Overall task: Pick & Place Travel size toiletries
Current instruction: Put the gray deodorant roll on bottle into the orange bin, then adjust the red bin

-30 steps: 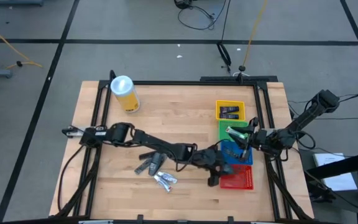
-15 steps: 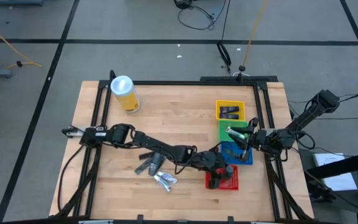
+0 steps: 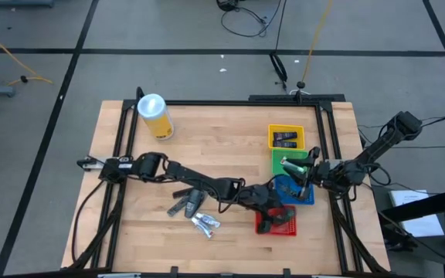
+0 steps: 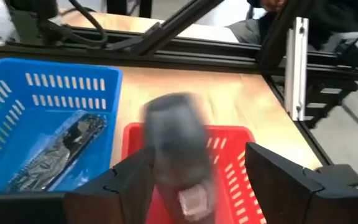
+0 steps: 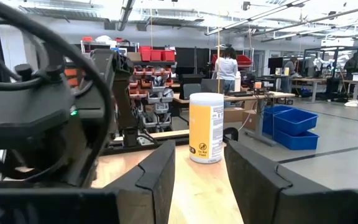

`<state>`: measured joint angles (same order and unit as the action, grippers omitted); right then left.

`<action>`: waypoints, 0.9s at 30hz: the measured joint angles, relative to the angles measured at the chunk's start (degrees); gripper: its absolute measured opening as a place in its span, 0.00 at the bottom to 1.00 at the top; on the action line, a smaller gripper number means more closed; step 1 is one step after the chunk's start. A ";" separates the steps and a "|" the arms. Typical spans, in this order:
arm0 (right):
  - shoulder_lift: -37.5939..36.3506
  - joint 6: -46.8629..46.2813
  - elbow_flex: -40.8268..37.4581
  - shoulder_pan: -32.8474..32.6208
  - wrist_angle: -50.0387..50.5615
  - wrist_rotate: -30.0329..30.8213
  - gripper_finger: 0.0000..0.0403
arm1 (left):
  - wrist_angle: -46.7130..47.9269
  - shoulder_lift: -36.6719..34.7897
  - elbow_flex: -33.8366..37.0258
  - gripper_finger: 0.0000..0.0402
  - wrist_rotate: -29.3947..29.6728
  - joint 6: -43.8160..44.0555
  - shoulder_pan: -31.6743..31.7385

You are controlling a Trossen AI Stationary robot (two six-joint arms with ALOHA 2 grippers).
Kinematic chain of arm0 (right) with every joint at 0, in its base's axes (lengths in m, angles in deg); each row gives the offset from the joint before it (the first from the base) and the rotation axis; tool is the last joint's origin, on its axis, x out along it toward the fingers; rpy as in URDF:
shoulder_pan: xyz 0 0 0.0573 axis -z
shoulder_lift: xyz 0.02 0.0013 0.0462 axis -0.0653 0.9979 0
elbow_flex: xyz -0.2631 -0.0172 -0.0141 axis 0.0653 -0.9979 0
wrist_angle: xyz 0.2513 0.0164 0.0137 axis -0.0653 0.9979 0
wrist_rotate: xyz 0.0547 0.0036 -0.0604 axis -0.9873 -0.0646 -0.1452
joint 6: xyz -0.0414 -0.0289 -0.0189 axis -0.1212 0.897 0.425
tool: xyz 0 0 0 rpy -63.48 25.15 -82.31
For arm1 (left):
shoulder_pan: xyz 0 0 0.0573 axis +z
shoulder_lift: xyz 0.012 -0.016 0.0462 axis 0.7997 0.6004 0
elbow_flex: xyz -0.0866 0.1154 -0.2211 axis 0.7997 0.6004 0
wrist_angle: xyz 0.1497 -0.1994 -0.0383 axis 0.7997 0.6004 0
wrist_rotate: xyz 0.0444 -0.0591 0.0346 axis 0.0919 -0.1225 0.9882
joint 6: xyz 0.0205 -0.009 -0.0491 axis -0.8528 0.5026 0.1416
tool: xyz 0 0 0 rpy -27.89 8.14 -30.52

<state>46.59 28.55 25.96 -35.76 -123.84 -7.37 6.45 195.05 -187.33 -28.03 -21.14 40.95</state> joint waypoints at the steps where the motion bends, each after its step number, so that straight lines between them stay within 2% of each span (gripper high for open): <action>1: 0.19 -0.18 0.00 0.00 0.31 0.00 0.33 | 0.10 0.01 0.01 0.63 -0.93 0.25 0.26; 7: 0.70 -3.15 0.02 0.00 3.65 -0.02 0.33 | 3.14 -0.95 0.08 0.74 -2.00 0.54 1.28; 11: 0.88 -5.04 0.02 0.00 6.14 -0.02 0.33 | 8.07 -4.65 0.08 0.79 -1.52 -2.96 1.21; 13: 1.65 -5.16 0.02 0.00 7.11 -0.41 0.33 | 12.27 -6.91 0.01 0.79 1.42 -5.13 0.51; 17: 5.18 -5.16 0.48 0.00 7.35 -0.58 0.33 | 24.41 -10.96 0.01 0.76 11.92 -9.61 -1.68; 21: 9.65 -6.10 3.86 0.00 9.66 -2.05 0.33 | 32.82 -14.15 3.00 0.71 20.02 -9.21 -3.52; 24: 12.95 -8.77 9.05 0.02 18.35 -4.39 0.33 | 32.80 -15.67 9.34 0.67 20.72 -5.91 -4.05; 27: 16.67 -15.97 17.33 0.00 33.22 -9.74 0.32 | 29.79 -16.30 16.79 0.64 19.67 -2.23 -4.29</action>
<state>63.26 12.59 43.29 -35.76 -90.62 -17.12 36.24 178.75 -170.55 -8.36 -23.37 36.66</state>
